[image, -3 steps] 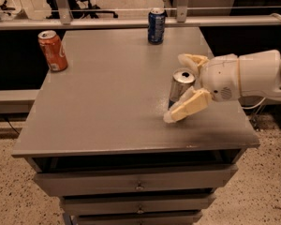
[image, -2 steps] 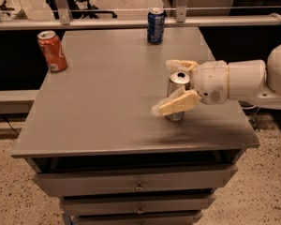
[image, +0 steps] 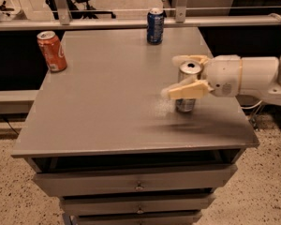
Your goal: Move redbull can near pepsi can
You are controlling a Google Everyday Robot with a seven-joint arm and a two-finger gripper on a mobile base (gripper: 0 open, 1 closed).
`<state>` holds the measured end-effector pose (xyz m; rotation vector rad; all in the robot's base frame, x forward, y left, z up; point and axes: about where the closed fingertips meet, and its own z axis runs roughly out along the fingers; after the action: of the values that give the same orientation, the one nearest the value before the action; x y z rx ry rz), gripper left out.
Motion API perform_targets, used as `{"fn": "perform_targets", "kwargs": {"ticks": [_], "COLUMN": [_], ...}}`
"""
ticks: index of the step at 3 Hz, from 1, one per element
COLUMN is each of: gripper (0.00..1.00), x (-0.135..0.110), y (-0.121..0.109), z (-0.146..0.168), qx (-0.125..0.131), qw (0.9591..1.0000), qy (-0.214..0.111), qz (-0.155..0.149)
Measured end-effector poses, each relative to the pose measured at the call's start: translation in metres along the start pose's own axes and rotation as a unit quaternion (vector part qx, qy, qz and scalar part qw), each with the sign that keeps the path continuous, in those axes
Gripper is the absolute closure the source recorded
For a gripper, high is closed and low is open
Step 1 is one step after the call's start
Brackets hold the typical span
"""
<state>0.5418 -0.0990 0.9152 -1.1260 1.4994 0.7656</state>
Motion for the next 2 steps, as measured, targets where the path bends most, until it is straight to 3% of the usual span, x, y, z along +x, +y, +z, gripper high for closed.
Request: {"fn": "perform_targets", "kwargs": {"ticks": [1,2], "gripper": [0.87,1.0], "x": [-0.025,-0.041], "y": [-0.044,-0.054], "z": [-0.052,-0.064], "qx": [0.051,0.066], "qw": [0.9979,0.9964], "qy": [0.015,0.011], "qz": [-0.037,-0.052]}}
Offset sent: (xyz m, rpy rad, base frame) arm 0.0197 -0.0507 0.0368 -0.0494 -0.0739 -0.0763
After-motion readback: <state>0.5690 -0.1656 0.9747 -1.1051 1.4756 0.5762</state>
